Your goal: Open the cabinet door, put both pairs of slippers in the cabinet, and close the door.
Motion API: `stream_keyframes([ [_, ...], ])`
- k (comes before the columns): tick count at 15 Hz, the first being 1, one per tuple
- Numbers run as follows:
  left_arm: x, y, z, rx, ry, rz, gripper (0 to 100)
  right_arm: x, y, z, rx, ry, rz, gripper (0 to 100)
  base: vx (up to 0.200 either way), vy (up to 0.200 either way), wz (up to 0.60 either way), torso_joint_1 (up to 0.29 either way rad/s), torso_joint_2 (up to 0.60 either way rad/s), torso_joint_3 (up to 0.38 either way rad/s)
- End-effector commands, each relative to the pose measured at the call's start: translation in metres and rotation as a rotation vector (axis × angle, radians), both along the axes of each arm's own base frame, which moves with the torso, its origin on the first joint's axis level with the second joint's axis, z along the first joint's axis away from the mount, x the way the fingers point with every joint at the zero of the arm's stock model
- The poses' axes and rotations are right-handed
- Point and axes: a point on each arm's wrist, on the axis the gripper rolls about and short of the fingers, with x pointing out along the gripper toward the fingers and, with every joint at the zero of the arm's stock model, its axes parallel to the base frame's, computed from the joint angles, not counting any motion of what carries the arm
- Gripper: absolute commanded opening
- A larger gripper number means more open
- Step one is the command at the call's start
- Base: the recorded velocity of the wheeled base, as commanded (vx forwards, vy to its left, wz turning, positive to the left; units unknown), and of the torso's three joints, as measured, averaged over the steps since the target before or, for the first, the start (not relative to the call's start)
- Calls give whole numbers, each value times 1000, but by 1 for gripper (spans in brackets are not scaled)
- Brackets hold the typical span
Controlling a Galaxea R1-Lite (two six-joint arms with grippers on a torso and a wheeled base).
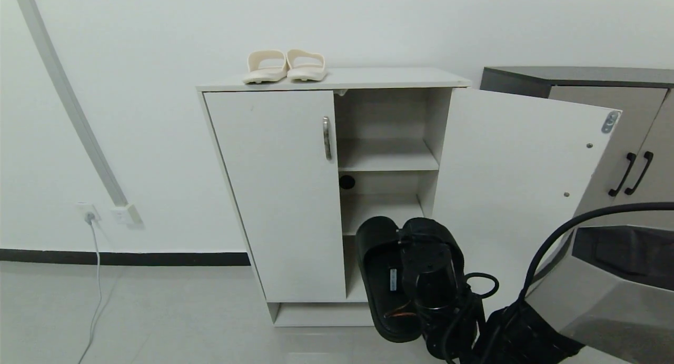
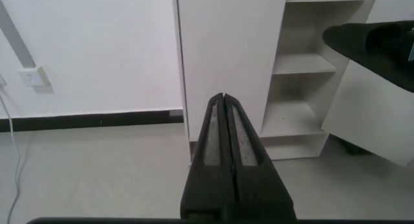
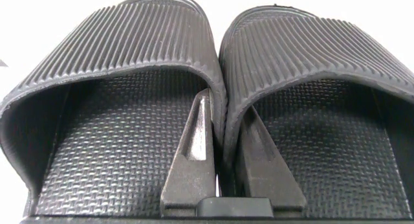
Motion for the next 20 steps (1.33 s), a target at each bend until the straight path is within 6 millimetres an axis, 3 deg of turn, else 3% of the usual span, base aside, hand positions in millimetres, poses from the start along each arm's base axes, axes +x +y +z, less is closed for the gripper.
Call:
stream_keyframes([
  [1,0,0,0,0,3,0,0,4,5,-7,-16,0,8,0,0,0,0,0,0,0],
  [3,0,0,0,0,3,0,0,15,18,-14,-16,-11,20,0,0,0,0,0,0,0],
  [12,0,0,0,-3,3,0,0,20,16,-42,-24,27,-5,0,0,0,0,0,0,0],
  [20,0,0,0,-3,3,0,0,20,15,-44,-29,32,-7,0,0,0,0,2,3,-73],
])
